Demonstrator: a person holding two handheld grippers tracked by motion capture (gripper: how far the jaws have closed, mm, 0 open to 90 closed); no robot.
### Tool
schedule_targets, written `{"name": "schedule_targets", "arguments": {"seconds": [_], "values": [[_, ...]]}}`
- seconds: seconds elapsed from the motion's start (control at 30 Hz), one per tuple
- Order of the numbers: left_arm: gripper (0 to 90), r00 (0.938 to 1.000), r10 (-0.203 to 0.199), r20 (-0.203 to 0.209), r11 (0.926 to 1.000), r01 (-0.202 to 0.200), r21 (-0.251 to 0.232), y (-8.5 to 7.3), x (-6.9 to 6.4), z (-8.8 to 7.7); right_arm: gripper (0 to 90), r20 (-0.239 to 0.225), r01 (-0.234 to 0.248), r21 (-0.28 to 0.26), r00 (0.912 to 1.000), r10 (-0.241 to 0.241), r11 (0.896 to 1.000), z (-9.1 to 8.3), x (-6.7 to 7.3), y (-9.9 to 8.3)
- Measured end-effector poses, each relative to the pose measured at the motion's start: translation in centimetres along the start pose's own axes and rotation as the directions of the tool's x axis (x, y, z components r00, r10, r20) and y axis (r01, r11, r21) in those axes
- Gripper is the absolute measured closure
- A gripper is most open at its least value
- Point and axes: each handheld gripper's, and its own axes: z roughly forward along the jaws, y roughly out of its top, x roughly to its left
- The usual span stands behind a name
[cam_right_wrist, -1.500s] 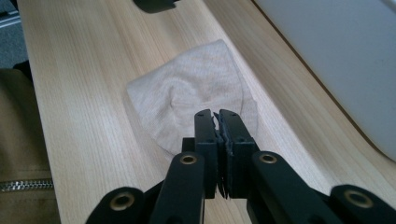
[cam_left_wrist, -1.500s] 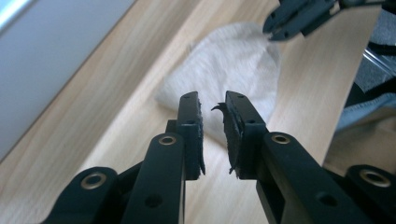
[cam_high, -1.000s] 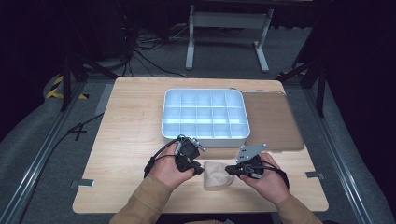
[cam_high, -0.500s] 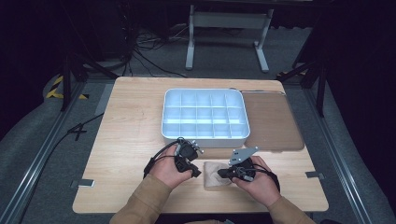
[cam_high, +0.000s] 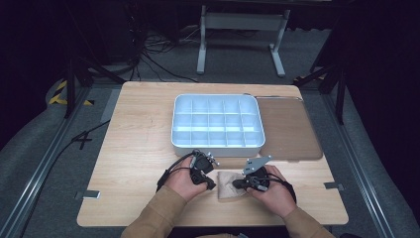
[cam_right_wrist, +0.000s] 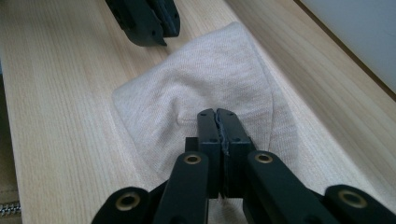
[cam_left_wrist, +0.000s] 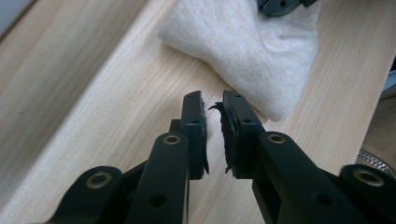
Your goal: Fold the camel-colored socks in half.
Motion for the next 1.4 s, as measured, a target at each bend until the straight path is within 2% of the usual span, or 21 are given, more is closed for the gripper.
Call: {"name": "schedule_targets", "arguments": {"seconds": [0.13,0.33,0.53,0.77,0.83,0.93,1.13,1.2,1.23,1.33,1.4], "values": [[81.8,0.9999,0.01,-0.014,0.9998,-0.01,0.019,0.3,-0.2,0.6,89.8,0.002,0.013,0.005,0.9999,-0.013,1.0,0.0,0.1,0.0],[85.3,0.9996,0.009,-0.025,0.9999,-0.009,0.014,0.5,-0.3,0.8,89.7,0.014,0.034,0.012,0.9993,-0.034,0.999,0.0,0.3,0.1],[87.0,0.9968,0.056,-0.057,0.9984,-0.056,0.008,1.0,-0.7,1.1,89.7,0.031,0.052,0.019,0.9981,-0.053,0.998,0.0,0.5,0.2],[87.2,0.9964,0.074,-0.043,0.9961,-0.076,-0.046,1.3,-1.2,0.5,89.8,0.03,0.057,0.019,0.9979,-0.058,0.998,0.1,0.6,0.2],[87.2,0.9955,0.089,-0.032,0.9924,-0.092,-0.082,1.4,-1.6,0.2,89.7,0.031,0.06,0.021,0.9976,-0.061,0.998,0.0,0.7,0.2],[87.3,0.9933,0.112,-0.031,0.9873,-0.114,-0.11,1.7,-2.0,0.2,89.7,0.039,0.073,0.024,0.9965,-0.074,0.997,0.1,0.8,0.2],[88.3,0.9875,0.155,-0.027,0.9802,-0.157,-0.12,2.4,-2.9,0.4,89.6,0.037,0.082,0.016,0.9959,-0.082,0.997,0.2,1.1,0.3],[89.0,0.9838,0.172,-0.05,0.9783,-0.177,-0.108,2.6,-3.1,0.5,89.7,0.035,0.103,0.013,0.994,-0.103,0.995,0.4,1.3,0.5],[89.1,0.9851,0.166,-0.042,0.9801,-0.17,-0.103,2.5,-3.0,0.4,89.6,0.042,0.107,0.013,0.9933,-0.107,0.994,0.5,1.4,0.5],[88.7,0.9839,0.174,-0.039,0.9798,-0.177,-0.093,2.5,-2.9,0.3,89.5,0.037,0.109,0.005,0.9934,-0.109,0.994,0.5,1.4,0.4],[87.9,0.9863,0.158,-0.046,0.9815,-0.162,-0.101,2.3,-2.9,0.1,88.0,0.025,0.095,-0.007,0.9952,-0.095,0.995,0.3,1.3,0.4]]}}
